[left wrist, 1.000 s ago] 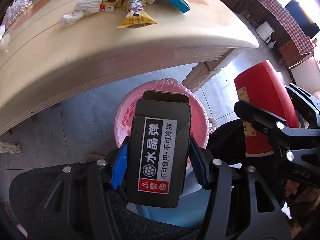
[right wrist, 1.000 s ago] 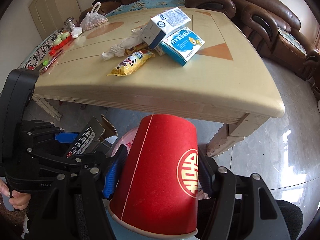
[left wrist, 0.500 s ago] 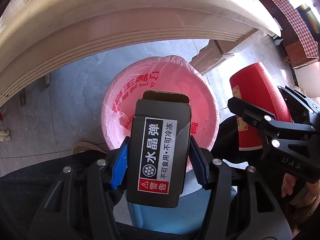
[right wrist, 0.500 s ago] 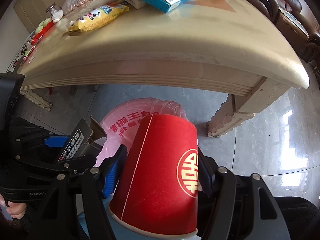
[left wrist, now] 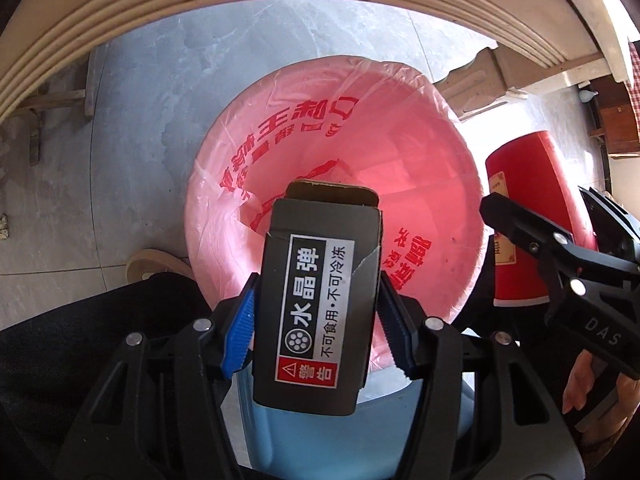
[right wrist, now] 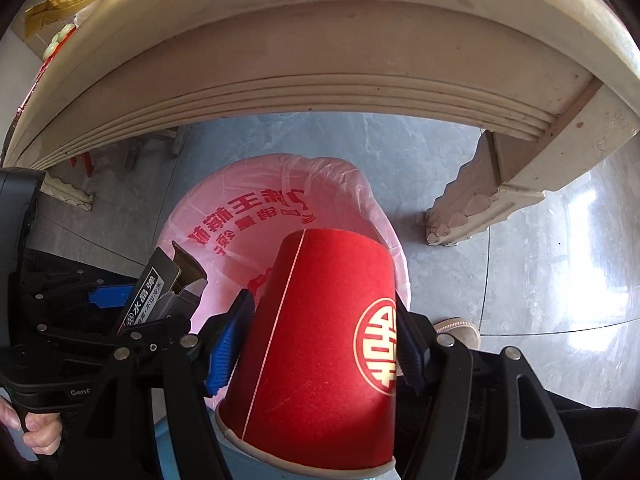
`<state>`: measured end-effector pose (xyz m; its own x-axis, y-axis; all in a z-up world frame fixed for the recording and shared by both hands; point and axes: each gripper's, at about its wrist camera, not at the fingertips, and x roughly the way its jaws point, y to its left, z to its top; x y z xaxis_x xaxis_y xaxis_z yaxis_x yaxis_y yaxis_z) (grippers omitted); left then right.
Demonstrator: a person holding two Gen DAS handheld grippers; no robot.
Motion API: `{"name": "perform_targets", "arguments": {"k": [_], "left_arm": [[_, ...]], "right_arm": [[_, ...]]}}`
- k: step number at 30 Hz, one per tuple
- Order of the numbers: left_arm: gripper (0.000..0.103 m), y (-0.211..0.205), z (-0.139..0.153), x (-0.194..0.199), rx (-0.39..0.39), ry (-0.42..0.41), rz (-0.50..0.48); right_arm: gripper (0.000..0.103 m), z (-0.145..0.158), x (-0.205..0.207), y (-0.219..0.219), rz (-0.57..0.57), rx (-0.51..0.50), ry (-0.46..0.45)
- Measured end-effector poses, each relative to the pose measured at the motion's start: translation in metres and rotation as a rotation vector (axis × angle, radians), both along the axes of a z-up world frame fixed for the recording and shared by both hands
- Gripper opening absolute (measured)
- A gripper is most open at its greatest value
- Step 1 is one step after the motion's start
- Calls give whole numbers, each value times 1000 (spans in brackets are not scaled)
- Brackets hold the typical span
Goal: Collect trash
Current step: 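Open the left tool dropping the box while the right tool drops the cup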
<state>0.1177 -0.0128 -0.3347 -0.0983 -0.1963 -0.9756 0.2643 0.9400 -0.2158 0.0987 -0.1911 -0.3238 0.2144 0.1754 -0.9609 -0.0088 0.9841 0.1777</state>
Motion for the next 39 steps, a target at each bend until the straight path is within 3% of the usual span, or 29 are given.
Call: {"name": "perform_targets", "arguments": {"k": [9,14,16,20,39], "left_arm": [[56,-2,-36,14,-4,91,25],[56,2,-44,20,25,97,52],[56,3,-41,22,40,77,59],[61,6,-41,23,33,76,65],[64,-1,-28,20,49,31,37]], "right_arm": [[64,-24,11,5,15,24,65],[65,-31,14,6,17,25,82],[66,-33,15,8,21,19,88],[80,-37,17,9,28,-5,95],[80,-32,13,11,30,-25,74]]}}
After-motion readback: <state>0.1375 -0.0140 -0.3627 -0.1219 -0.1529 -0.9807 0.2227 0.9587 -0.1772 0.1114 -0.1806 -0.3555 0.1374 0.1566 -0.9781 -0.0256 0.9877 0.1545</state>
